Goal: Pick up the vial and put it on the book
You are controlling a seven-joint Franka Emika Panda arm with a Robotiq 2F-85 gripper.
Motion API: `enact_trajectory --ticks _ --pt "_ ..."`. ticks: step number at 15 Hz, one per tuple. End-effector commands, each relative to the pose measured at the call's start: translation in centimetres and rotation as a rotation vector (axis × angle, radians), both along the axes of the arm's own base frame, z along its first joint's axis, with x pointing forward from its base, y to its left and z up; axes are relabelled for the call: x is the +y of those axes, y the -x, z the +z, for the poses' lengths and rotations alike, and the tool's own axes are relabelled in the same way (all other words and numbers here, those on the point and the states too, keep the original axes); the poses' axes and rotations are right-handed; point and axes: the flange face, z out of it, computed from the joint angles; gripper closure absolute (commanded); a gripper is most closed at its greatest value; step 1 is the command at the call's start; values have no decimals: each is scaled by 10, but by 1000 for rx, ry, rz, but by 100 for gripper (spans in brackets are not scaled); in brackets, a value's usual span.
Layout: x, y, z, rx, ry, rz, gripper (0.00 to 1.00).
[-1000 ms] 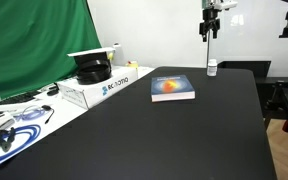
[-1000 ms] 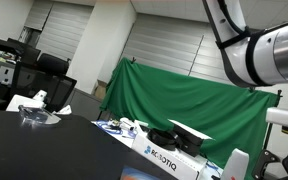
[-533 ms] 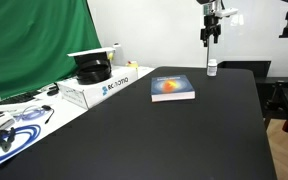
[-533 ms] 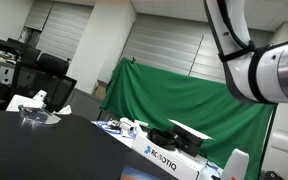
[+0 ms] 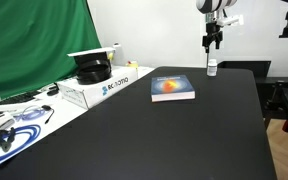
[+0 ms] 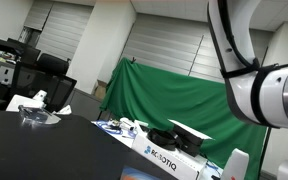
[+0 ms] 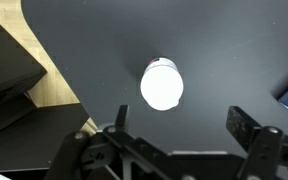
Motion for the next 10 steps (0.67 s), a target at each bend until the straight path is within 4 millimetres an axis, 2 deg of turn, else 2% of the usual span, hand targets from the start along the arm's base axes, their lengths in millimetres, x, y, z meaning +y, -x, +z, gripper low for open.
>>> enact_trajectory --ticks 1,10 --pt "-12 4 -13 -12 -10 -24 0" --pt "-23 11 -47 -46 -35 -55 0"
